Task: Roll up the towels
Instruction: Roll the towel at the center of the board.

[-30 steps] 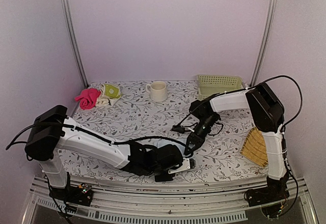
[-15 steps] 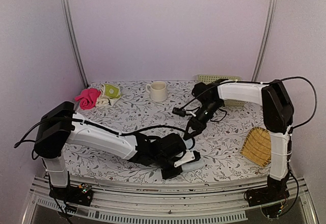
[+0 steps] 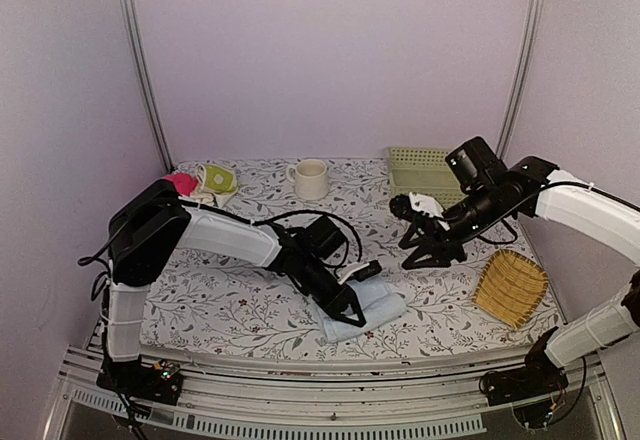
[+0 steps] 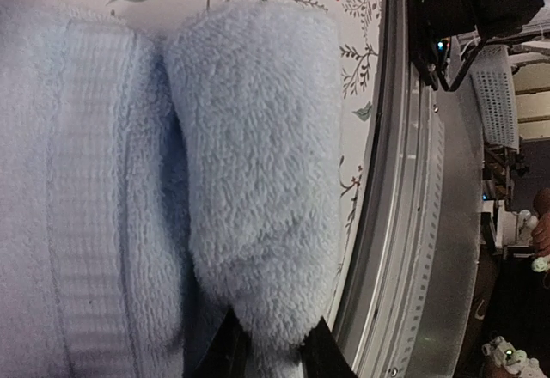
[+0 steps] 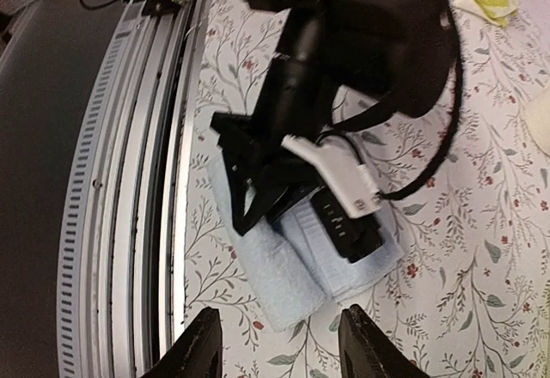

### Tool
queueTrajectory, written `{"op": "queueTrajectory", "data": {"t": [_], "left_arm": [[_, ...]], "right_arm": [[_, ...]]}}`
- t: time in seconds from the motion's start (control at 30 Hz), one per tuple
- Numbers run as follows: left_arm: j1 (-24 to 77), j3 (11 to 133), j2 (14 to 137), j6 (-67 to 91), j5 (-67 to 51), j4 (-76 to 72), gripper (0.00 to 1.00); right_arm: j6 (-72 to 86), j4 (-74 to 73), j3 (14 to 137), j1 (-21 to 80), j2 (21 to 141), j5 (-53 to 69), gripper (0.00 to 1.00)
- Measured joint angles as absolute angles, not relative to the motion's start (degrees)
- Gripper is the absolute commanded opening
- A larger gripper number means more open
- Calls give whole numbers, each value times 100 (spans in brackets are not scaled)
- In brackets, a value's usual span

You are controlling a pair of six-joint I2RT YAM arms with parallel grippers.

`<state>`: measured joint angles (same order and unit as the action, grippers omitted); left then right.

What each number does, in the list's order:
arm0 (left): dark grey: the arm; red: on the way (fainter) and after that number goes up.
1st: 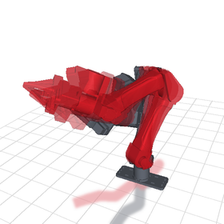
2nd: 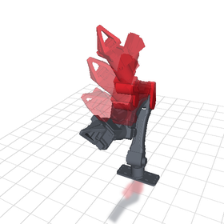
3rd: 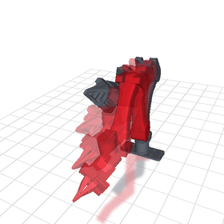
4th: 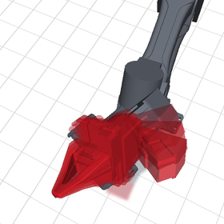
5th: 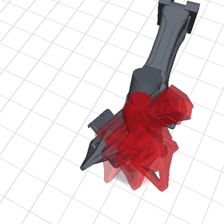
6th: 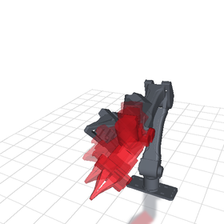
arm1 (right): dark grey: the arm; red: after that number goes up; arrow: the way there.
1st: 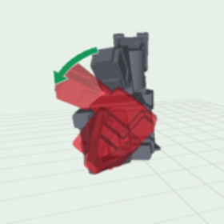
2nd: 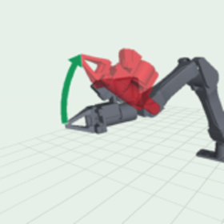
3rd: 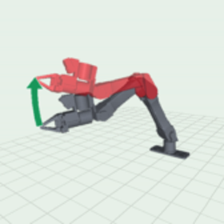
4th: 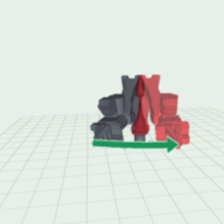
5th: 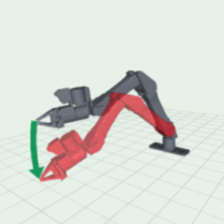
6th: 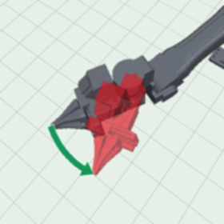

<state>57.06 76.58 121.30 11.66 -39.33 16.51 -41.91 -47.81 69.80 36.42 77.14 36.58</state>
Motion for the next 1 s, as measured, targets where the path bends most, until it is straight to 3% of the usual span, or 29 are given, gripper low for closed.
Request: {"op": "queueTrajectory", "data": {"t": [0.4, 0.7, 0.77, 0.83, 0.9, 1.0], "left_arm": [[5461, 7658, 12425, 1706, -4976, 1422, 18], [5457, 7653, 12425, 1708, -4987, 1422, 20], [5454, 7653, 12427, 1691, -4991, 1426, 27], [5422, 7655, 12429, 1651, -4989, 1437, 35], [5400, 7651, 12429, 1605, -4971, 1446, 39], [5352, 7535, 12331, 1544, -4816, 1422, 42]], "right_arm": [[-4611, -3621, 5262, 5378, 8077, 1839, 58], [-4615, -2578, 5098, 5660, 8895, 961, 56], [-4622, -2440, 5098, 5680, 9052, 899, 50], [-4644, -2329, 5098, 5710, 9218, 843, 36], [-4709, -2252, 5103, 5717, 9325, 825, 24], [-4737, -2274, 5159, 5714, 9413, 937, 14]]}}
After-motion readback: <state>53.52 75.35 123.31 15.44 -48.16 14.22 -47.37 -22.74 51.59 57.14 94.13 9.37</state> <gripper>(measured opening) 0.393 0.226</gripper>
